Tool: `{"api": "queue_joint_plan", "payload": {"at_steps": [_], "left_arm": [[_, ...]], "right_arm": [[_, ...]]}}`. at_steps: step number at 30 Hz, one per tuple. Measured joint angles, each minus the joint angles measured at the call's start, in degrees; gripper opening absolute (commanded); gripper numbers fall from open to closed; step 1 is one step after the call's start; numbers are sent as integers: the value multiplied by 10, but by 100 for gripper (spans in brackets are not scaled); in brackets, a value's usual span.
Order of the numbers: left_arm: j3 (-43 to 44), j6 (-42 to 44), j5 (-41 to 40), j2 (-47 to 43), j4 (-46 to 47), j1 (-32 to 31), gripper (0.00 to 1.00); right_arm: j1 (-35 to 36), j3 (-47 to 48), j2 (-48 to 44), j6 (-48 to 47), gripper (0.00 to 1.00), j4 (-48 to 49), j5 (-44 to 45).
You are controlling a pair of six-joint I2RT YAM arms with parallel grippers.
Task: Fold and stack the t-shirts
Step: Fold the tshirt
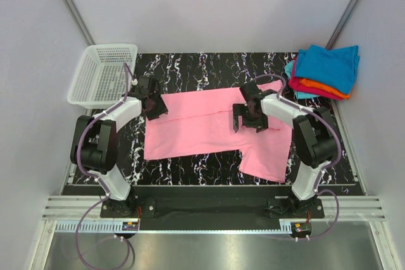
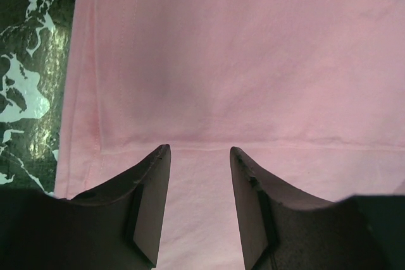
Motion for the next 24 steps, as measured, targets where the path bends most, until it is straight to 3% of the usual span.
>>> {"api": "queue_joint_plan", "payload": {"at_steps": [7, 8, 12, 13, 19, 24], "left_arm": [[-92, -8, -14, -91, 17, -10, 47], [-118, -12, -16, -119, 19, -15, 47], [-218, -40, -33, -236, 33, -42, 46], [-243, -51, -42, -265, 37, -49, 45], [-358, -132, -132, -414, 7, -120, 41], [-370, -199, -215, -467, -70, -133, 41]], "right_arm": [[0, -128, -183, 45, 98, 8, 93], [0, -146, -207, 53, 94, 9, 96], [0, -244, -330, 98, 58, 26, 108], [0, -263, -358, 111, 56, 26, 110], [0, -365, -498, 190, 54, 32, 112], [0, -398, -551, 252, 58, 10, 120]]}}
